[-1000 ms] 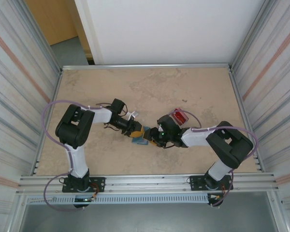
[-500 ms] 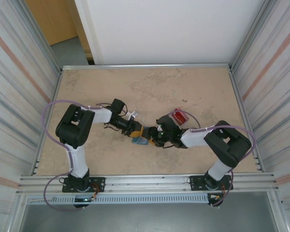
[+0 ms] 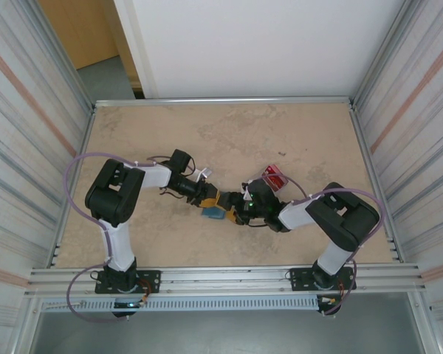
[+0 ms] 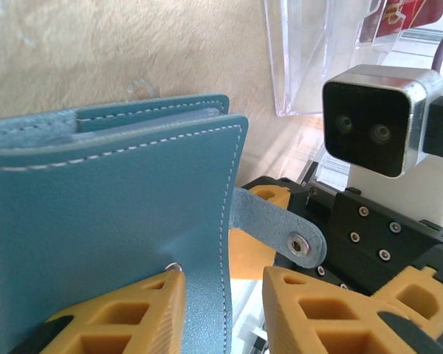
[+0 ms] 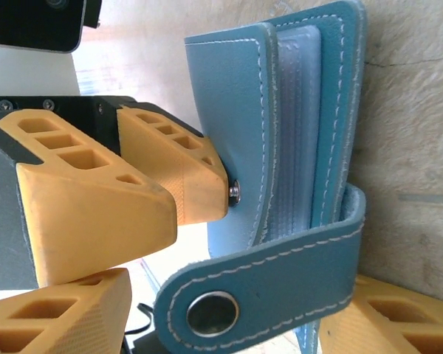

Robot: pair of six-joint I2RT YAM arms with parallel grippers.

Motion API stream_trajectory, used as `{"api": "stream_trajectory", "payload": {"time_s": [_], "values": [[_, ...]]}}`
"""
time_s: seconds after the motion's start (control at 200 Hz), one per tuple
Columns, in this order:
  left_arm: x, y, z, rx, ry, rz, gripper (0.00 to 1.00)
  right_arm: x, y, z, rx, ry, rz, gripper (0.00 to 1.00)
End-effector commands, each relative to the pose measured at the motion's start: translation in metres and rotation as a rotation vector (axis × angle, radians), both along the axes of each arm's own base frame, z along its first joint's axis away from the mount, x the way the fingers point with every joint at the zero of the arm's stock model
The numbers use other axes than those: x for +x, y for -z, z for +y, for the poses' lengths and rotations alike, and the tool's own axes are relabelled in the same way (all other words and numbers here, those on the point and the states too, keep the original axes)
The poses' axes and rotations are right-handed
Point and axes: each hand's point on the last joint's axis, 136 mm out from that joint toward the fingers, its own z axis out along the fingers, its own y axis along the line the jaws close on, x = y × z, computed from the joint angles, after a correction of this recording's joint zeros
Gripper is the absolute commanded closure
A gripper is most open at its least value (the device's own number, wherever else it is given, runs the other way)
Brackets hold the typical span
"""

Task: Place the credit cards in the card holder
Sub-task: Pick up the card holder from the center of the table, then pass the card holder.

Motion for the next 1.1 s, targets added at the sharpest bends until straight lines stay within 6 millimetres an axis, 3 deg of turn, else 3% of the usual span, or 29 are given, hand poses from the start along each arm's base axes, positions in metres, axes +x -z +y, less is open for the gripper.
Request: {"api": "stream_trajectory", "payload": {"time_s": [0.0, 0.19, 0.366, 0.451, 0.531, 0.611, 0.722, 0.907, 0.977, 1.092], "values": [[-0.024, 0.029, 0.003, 0.097, 0.031, 0.052, 0.67, -0.007, 0.018, 0.007, -0.036, 0.004, 0.09, 0.39], [-0.023, 0.024, 0.001, 0.081, 0.025, 0.061, 0.67, -0.007, 0.013, 0.006, -0.185, -0.046, 0.051, 0.6], [-0.02, 0.018, 0.003, 0.077, 0.018, 0.048, 0.67, -0.003, 0.01, 0.006, -0.204, -0.048, 0.024, 0.95], [-0.016, 0.011, 0.002, 0.064, 0.013, 0.022, 0.66, -0.001, 0.007, 0.008, -0.197, -0.065, 0.004, 1.0], [-0.005, -0.018, 0.003, 0.045, 0.014, -0.056, 0.55, 0.002, -0.002, 0.01, -0.184, -0.078, -0.03, 1.0], [0.008, -0.065, 0.008, 0.014, 0.019, -0.197, 0.45, 0.006, -0.015, 0.01, -0.185, -0.127, -0.097, 1.0], [0.026, -0.135, 0.035, -0.041, -0.031, -0.426, 0.38, 0.015, -0.054, 0.017, -0.172, -0.253, -0.25, 1.0], [0.054, -0.244, 0.11, -0.062, -0.171, -0.979, 0.27, 0.03, -0.161, 0.024, -0.096, -0.438, -0.591, 1.0], [0.057, -0.26, 0.122, -0.071, -0.192, -1.079, 0.26, 0.033, -0.195, 0.024, -0.035, -0.48, -0.696, 1.0], [0.054, -0.263, 0.127, -0.165, -0.277, -0.988, 0.25, 0.045, -0.235, 0.019, 0.123, -0.49, -0.788, 1.0]]}}
